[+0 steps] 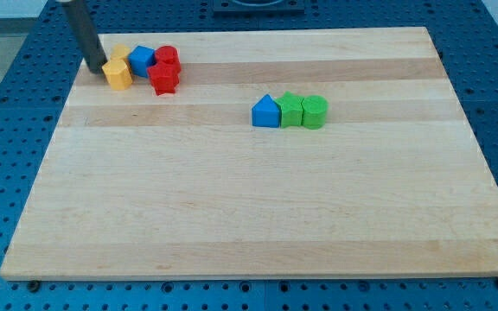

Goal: Push the hexagon along with the heart slightly down

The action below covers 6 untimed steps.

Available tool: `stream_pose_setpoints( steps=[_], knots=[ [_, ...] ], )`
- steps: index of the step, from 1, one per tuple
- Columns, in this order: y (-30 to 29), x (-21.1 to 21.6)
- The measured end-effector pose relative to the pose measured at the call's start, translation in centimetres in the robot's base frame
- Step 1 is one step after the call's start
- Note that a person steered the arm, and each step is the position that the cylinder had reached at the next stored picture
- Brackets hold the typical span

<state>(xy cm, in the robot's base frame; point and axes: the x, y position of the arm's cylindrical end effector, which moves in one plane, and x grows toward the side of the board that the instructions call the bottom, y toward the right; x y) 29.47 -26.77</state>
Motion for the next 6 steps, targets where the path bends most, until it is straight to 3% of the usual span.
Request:
stream_pose_setpoints(
  steps=[2, 3, 6],
  knots=[
    [-0.2, 1.1],
    [-0.2, -4.7],
    [1.0, -7.9]
  ],
)
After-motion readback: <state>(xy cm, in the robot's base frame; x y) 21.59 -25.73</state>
